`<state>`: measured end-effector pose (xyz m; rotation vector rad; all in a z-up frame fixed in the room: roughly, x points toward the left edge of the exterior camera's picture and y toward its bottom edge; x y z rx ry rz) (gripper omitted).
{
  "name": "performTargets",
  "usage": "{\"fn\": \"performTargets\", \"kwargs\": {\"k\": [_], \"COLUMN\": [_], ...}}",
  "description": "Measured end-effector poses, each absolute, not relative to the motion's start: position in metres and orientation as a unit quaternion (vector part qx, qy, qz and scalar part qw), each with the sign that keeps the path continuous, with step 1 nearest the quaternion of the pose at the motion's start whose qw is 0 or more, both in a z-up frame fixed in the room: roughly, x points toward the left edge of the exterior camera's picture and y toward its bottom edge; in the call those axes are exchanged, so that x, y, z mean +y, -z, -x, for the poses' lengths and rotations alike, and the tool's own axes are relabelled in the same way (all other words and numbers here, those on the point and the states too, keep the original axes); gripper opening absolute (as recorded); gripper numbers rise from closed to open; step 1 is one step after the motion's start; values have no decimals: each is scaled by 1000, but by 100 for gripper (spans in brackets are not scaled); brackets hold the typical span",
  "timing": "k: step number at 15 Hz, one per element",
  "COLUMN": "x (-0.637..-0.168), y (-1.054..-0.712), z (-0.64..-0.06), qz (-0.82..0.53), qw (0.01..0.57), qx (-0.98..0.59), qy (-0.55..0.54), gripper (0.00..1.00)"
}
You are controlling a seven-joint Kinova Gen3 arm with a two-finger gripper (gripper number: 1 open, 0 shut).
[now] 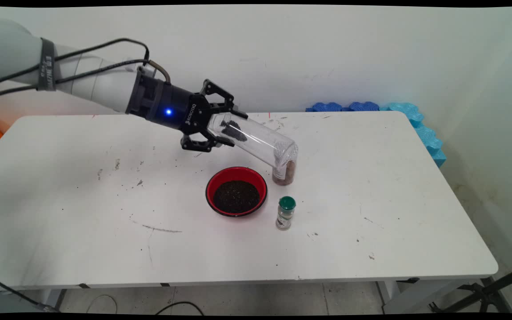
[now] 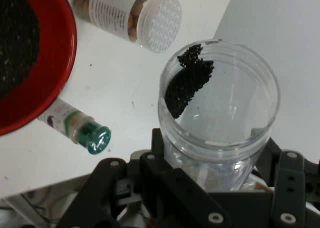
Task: Pour the black seasoning powder in the red bowl
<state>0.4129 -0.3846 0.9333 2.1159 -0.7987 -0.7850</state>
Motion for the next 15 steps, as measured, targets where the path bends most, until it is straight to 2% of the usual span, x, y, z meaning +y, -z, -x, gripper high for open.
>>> {"fn": "performTargets", "kwargs": {"k": [8, 15], "x": [-393, -403], "y": [-966, -988], "z": [-408, -398], "qz": [-721, -599], "qw": [409, 426], "qx": [-516, -666], "qy": [217, 127], "gripper": [0, 0]}}
